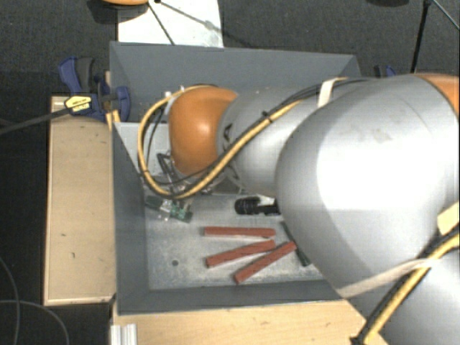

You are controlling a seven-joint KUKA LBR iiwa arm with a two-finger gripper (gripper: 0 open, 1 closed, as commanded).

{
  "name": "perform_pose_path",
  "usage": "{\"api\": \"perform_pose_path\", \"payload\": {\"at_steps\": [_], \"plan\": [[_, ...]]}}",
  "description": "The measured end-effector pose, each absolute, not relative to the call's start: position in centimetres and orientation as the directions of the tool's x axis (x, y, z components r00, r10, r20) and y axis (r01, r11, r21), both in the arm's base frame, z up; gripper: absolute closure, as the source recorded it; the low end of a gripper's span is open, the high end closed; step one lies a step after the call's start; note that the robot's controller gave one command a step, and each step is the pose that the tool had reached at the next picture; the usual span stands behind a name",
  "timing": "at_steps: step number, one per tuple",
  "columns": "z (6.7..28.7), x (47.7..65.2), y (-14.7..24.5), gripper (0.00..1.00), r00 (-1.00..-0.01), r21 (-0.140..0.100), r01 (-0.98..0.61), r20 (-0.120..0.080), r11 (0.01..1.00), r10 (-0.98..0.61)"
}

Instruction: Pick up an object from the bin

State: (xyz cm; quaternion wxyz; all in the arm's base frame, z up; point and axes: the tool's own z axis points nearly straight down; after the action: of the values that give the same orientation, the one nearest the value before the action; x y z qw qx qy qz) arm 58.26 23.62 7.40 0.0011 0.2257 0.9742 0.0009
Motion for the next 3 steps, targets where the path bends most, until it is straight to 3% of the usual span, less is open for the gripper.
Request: {"api": "perform_pose_path", "payload": {"at_steps": [3], "plan": [[11.3, 58.3, 23.7, 1.00, -0.898, 0.003, 0.440, -0.002, 0.898, 0.440]]}}
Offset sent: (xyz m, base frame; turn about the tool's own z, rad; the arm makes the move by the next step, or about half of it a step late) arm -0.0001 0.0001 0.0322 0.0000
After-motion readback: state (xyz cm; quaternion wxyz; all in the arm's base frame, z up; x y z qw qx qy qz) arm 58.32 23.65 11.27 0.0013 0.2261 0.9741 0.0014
